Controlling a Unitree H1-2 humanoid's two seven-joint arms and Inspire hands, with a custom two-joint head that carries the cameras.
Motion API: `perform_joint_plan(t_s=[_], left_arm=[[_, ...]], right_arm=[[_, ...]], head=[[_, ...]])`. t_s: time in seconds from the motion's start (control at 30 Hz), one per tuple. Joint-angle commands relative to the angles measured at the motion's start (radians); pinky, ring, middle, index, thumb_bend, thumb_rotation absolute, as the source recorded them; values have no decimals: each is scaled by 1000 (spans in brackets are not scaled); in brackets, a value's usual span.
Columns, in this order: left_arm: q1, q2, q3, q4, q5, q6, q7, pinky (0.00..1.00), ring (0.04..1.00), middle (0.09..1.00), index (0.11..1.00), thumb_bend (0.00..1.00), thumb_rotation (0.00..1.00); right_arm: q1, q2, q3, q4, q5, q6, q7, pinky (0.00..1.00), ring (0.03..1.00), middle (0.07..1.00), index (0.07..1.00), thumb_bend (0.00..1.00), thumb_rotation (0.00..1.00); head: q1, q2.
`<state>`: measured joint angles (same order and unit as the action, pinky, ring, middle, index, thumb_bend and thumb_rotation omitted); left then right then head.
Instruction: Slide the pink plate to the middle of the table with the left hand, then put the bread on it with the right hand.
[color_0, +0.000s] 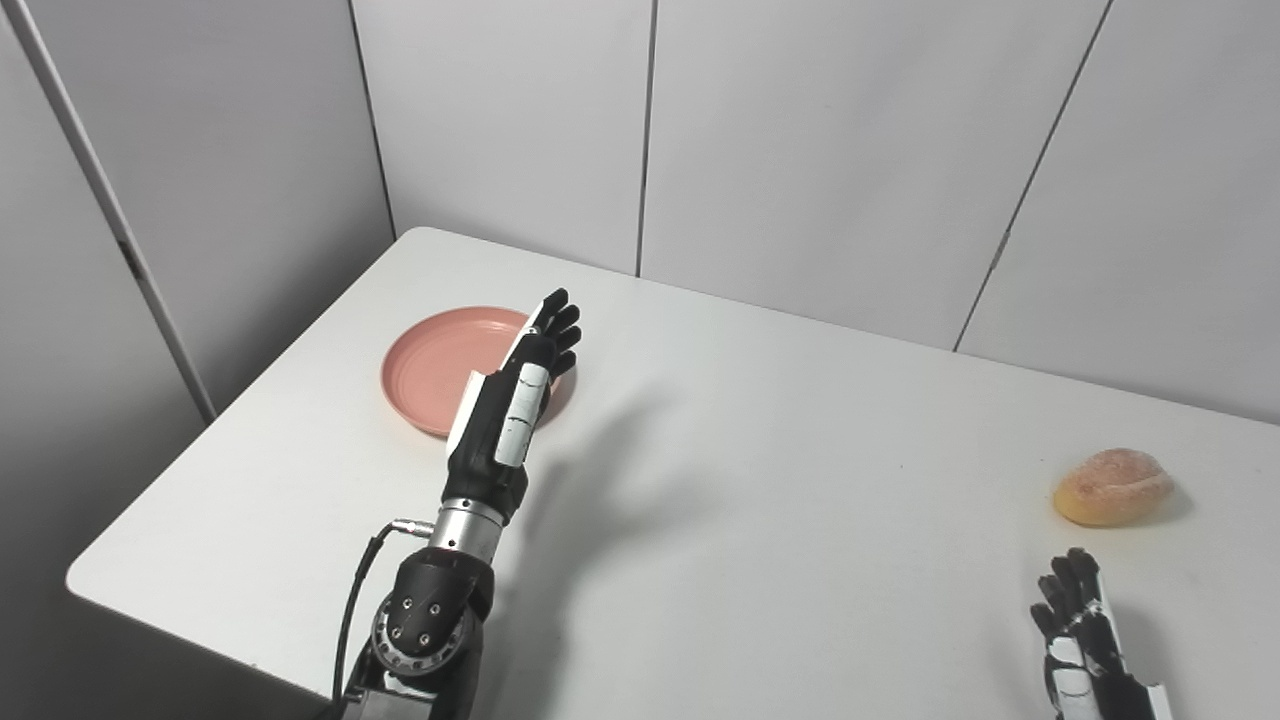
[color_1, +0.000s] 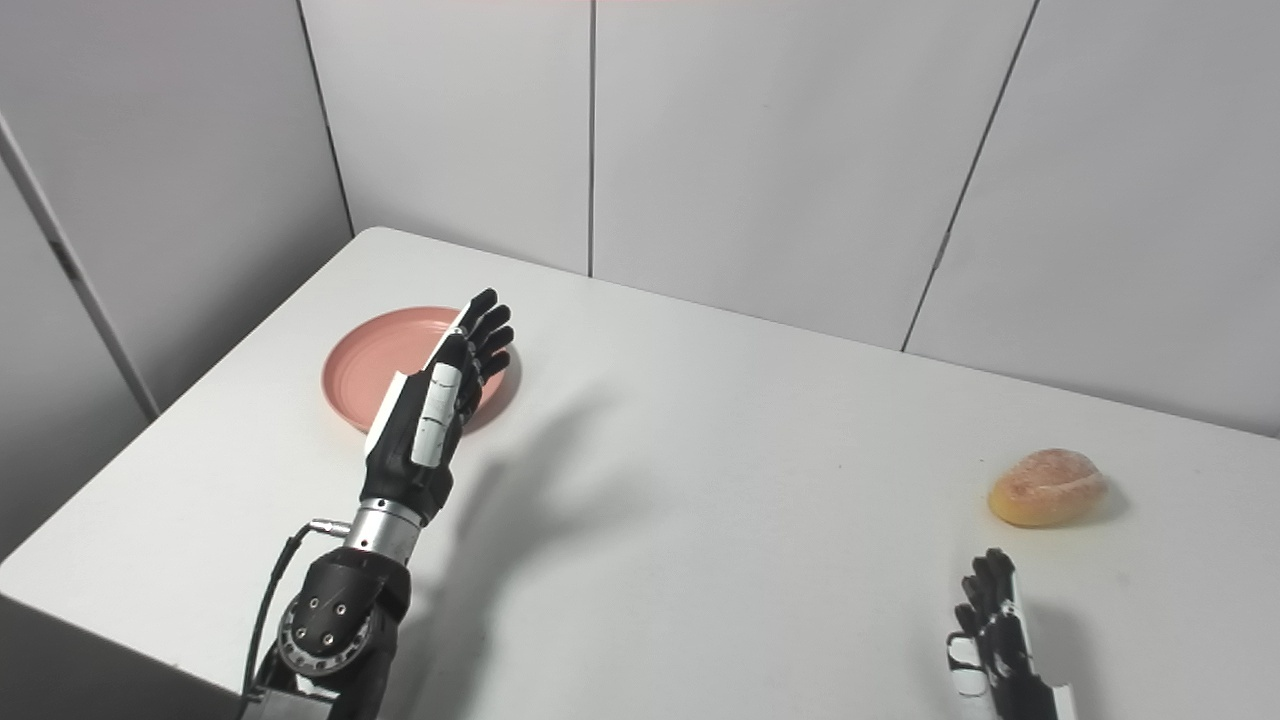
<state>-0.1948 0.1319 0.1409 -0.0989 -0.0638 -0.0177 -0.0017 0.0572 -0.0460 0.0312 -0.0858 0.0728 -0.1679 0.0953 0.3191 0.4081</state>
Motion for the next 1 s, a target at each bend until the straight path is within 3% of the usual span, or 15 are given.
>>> perform_joint_plan(t_s=[0.0, 0.23, 0.37, 0.47, 0.97], left_arm=[[-56, 16, 6, 0, -8, -35, -4, 919, 920, 934, 896, 762, 1000], [-108, 65, 44, 64, -6, -69, 9, 935, 921, 941, 921, 733, 1000], [-127, 73, 66, 72, -9, -54, 16, 964, 938, 940, 914, 750, 1000], [-145, 88, 82, 71, -5, -32, 26, 950, 930, 934, 915, 751, 1000], [-226, 146, 147, 238, 1, -74, 62, 920, 912, 915, 897, 717, 1000]], right_arm=[[-19, -4, -2, -27, 6, -28, 6, 1000, 1000, 1000, 1000, 451, 829], [-18, -3, 0, -19, 24, -28, 17, 1000, 1000, 1000, 1000, 434, 821], [-15, -2, 3, -27, 27, -19, 18, 1000, 1000, 1000, 1000, 453, 818], [-13, -5, 3, -30, 22, -14, 18, 1000, 1000, 1000, 1000, 441, 823], [-24, 5, 1, -10, 31, -32, 16, 1000, 1000, 1000, 1000, 457, 814]], head=[[0, 1], [-9, -4], [-7, -7], [-4, -8], [2, -25]])
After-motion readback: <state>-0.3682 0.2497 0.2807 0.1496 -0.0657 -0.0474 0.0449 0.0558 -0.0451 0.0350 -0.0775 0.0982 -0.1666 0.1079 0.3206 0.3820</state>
